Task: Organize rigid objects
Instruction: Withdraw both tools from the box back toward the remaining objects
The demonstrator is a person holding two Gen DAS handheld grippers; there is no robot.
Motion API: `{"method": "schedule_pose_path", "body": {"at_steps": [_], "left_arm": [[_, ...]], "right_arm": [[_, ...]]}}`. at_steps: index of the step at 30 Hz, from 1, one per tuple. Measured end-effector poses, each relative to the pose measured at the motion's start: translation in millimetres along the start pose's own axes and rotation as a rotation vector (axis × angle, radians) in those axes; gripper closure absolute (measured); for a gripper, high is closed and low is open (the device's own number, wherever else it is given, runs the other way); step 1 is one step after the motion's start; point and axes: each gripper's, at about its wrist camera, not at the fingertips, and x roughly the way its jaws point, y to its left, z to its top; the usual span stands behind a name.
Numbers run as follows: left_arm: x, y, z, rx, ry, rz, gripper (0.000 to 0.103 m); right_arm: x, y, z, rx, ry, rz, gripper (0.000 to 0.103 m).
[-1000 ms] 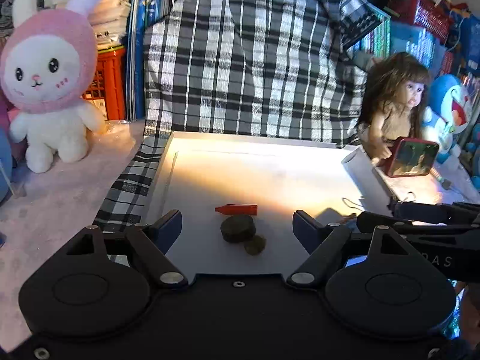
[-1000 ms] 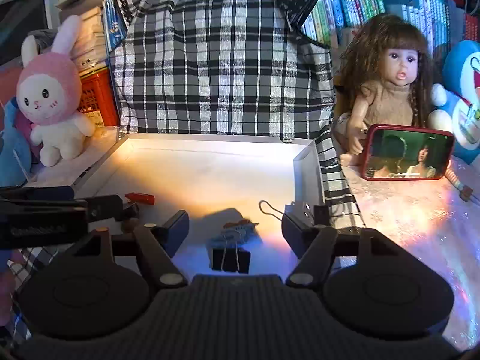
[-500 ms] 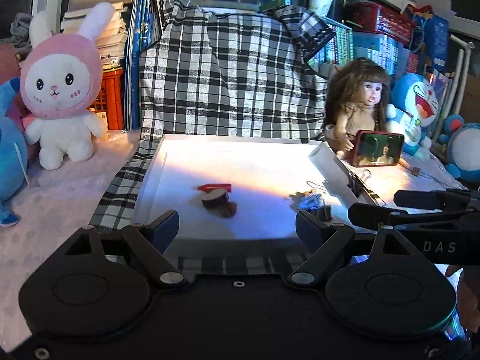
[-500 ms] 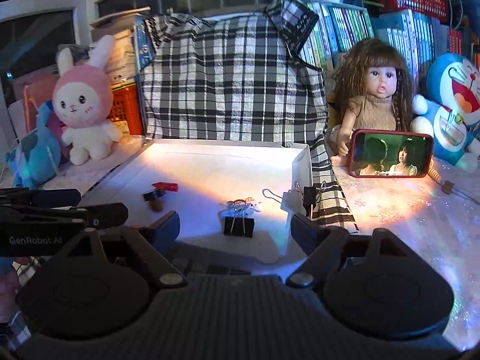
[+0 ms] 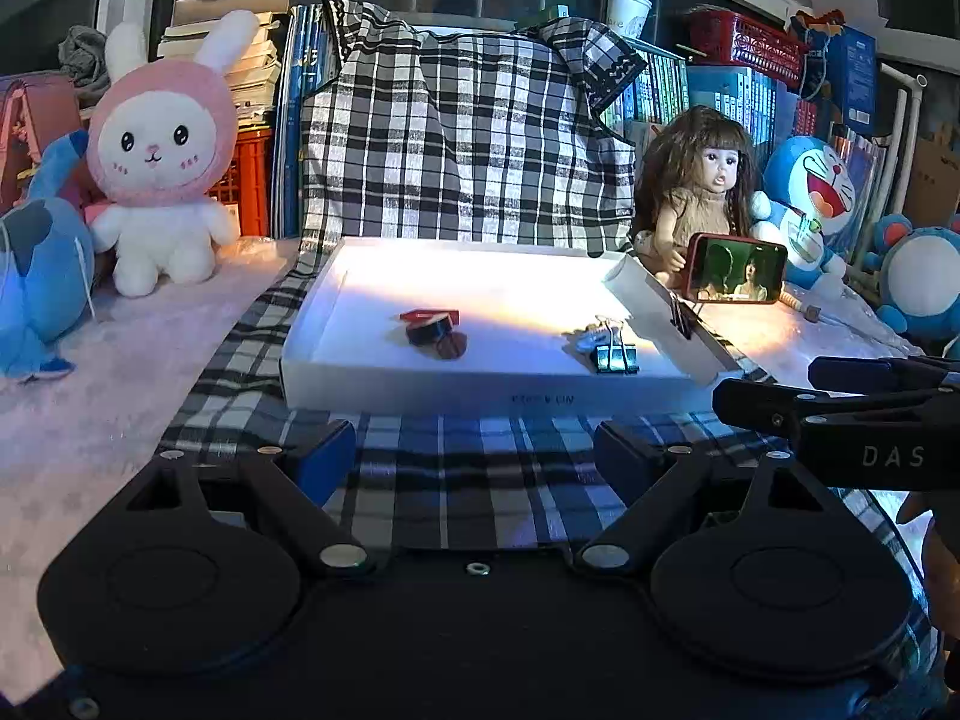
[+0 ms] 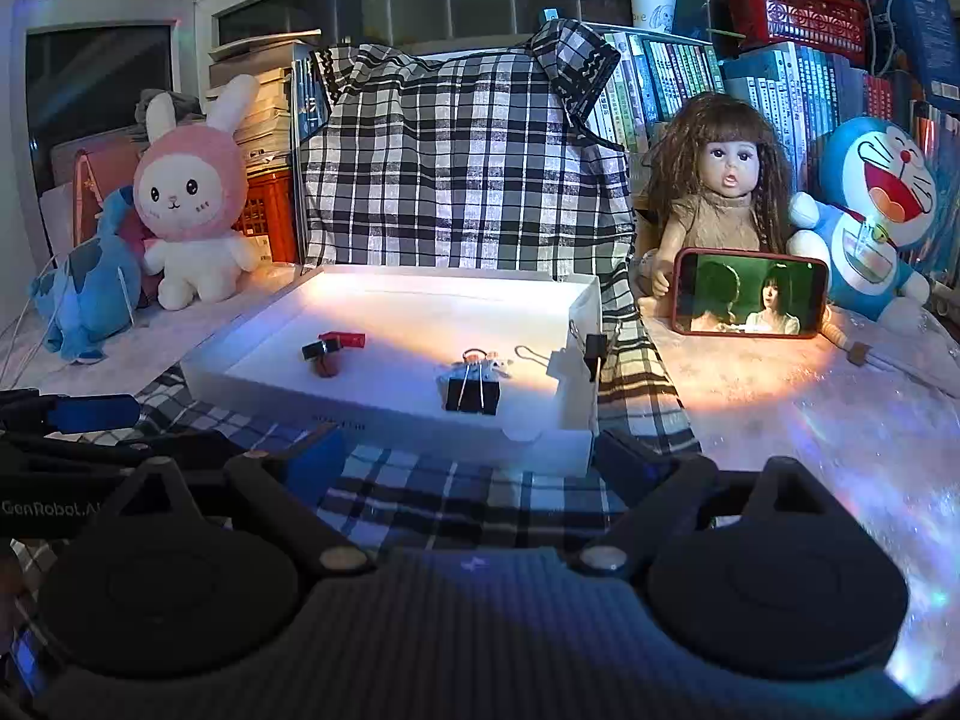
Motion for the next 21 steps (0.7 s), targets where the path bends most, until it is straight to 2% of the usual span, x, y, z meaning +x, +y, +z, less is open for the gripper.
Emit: {"method": "schedule_pose_path", "body": {"at_steps": [21], "left_arm": [[-30.6,-7.7,-52.7,0.058,0.008,0.006,0.017]], "right_arm": [[-32.1,8.4,-49.2,-0.044,-0.011,-0.032,0.004]]}}
